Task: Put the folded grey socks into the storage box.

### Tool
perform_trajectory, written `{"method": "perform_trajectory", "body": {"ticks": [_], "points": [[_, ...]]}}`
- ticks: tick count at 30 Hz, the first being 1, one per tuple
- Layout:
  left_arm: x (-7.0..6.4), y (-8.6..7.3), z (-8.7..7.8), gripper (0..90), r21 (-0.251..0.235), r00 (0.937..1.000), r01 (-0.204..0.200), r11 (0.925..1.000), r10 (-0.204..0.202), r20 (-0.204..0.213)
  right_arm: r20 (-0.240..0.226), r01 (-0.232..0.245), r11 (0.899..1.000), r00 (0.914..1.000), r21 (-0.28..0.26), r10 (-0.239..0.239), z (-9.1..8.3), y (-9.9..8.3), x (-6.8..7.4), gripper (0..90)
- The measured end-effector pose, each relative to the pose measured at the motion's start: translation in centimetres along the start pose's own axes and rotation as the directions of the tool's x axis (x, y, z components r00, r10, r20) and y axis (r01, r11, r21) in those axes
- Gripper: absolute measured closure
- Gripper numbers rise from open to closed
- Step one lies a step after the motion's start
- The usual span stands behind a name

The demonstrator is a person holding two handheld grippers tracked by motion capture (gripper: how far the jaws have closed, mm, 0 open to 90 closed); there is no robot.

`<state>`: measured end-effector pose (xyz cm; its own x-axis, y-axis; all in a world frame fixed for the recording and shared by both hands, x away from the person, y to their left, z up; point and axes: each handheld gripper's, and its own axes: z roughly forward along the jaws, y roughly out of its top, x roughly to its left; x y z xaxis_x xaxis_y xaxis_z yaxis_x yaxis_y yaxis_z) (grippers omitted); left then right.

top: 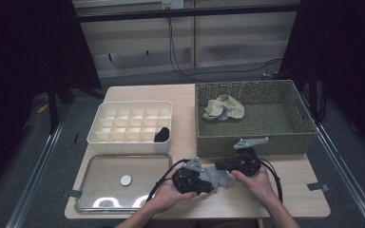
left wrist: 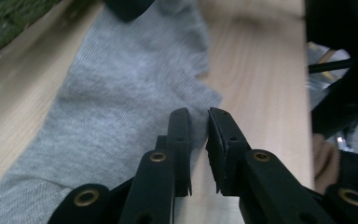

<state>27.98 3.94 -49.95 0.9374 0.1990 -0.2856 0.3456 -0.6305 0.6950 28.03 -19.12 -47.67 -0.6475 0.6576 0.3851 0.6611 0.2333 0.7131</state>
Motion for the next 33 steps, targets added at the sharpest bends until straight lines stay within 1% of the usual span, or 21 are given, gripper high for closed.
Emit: {"method": "perform_trajectory", "body": {"ticks": [2,3,4,8,9,10,13,14,15,16,17,19,20,22,24,25,26,28,31,32,33], "points": [[0.1,0.0,0.0,79.5,0.014,1.0,0.0,0.9999,0.001,-0.005,-0.01,0.013,1.0,0.9999,-0.008,-0.013,-0.2,0.1,0.4,89.1],[0.0,0.0,0.0,79.3,0.004,0.9999,0.002,1.0,-0.002,-0.011,-0.014,0.01,1.0,0.9999,-0.013,-0.01,-0.3,0.1,0.6,89.1],[0.0,0.0,-0.1,79.3,0.018,0.9997,-0.008,0.9998,0.009,-0.023,-0.016,0.012,1.0,0.9998,-0.02,-0.012,-0.4,0.1,0.9,89.2],[0.0,0.0,0.1,77.4,0.0,0.9995,-0.015,0.9999,0.015,-0.029,-0.046,0.016,0.999,0.9988,-0.035,-0.018,-0.8,-0.1,1.8,89.4],[0.0,0.0,0.1,77.7,0.005,0.9993,-0.015,0.9999,0.015,-0.035,-0.046,0.021,0.999,0.9987,-0.039,-0.023,-0.8,-0.2,2.1,89.4],[0.0,0.1,0.0,77.8,0.013,0.9989,-0.017,0.9998,0.018,-0.043,-0.049,0.025,0.999,0.9984,-0.039,-0.027,-0.9,-0.3,2.3,89.5],[0.0,0.1,0.0,77.7,-0.001,0.9965,-0.033,0.9995,0.033,-0.077,-0.067,0.032,0.999,0.9972,-0.043,-0.035,-1.1,-0.6,3.1,89.8],[0.1,0.1,0.0,77.0,0.004,0.9953,-0.034,0.9994,0.035,-0.09,-0.073,0.027,0.999,0.9969,-0.045,-0.03,-1.2,-0.7,3.3,89.8],[0.2,0.0,0.0,76.4,-0.006,0.9941,-0.03,0.9995,0.029,-0.104,-0.08,0.021,0.999,0.9965,-0.047,-0.025,-1.3,-0.8,3.4,89.9],[0.3,0.1,-0.1,75.9,-0.002,0.9929,-0.035,0.9994,0.035,-0.114,-0.089,0.022,0.999,0.9957,-0.045,-0.026,-1.2,-1.0,3.6,89.9],[0.4,0.0,-0.1,75.6,-0.013,0.9925,-0.026,0.9996,0.024,-0.12,-0.09,0.019,0.999,0.9957,-0.04,-0.023,-1.2,-1.1,3.7,89.9],[0.5,0.0,-0.3,74.6,-0.011,0.9899,-0.027,0.9996,0.026,-0.14,-0.097,0.019,0.999,0.995,-0.028,-0.021,-1.0,-1.5,3.8,89.9],[0.6,-0.1,-0.3,73.6,-0.024,0.9895,-0.029,0.9993,0.025,-0.142,-0.104,0.011,1.0,0.9944,-0.023,-0.014,-0.9,-1.7,3.8,89.9],[0.6,-0.3,-0.6,72.0,-0.012,0.9873,-0.03,0.9995,0.028,-0.156,-0.114,0.009,1.0,0.9934,-0.008,-0.01,-0.5,-2.1,3.9,89.9],[0.8,-0.5,-0.8,71.4,-0.023,0.9867,-0.018,0.9996,0.014,-0.162,-0.122,0.006,1.0,0.9925,0.011,-0.005,-0.1,-2.4,4.0,89.9],[0.9,-0.6,-1.0,70.9,-0.025,0.986,-0.022,0.9994,0.018,-0.166,-0.126,0.005,1.0,0.992,0.02,-0.002,0.1,-2.6,4.1,90.0],[0.9,-0.6,-1.1,69.8,-0.029,0.986,-0.017,0.9994,0.012,-0.166,-0.129,0.005,1.0,0.9917,0.029,-0.001,0.2,-2.7,4.1,89.9],[1.0,-0.7,-1.4,67.9,-0.015,0.9842,-0.015,0.9998,0.012,-0.177,-0.134,0.002,0.999,0.991,0.047,0.004,0.6,-3.0,4.2,89.9],[1.1,-1.0,-1.7,65.4,-0.021,0.9832,-0.01,0.9997,0.006,-0.183,-0.135,0.008,0.997,0.9908,0.08,0.003,1.1,-3.5,4.4,89.9],[1.2,-1.1,-1.9,64.0,-0.031,0.9828,-0.006,0.9995,0.0,-0.184,-0.137,0.005,0.996,0.9905,0.089,0.008,1.1,-3.6,4.4,89.9],[1.2,-1.1,-1.9,62.7,-0.031,0.9828,-0.006,0.9995,0.0,-0.184,-0.137,0.005,0.996,0.9905,0.089,0.008,1.1,-3.6,4.4,89.9]]}}
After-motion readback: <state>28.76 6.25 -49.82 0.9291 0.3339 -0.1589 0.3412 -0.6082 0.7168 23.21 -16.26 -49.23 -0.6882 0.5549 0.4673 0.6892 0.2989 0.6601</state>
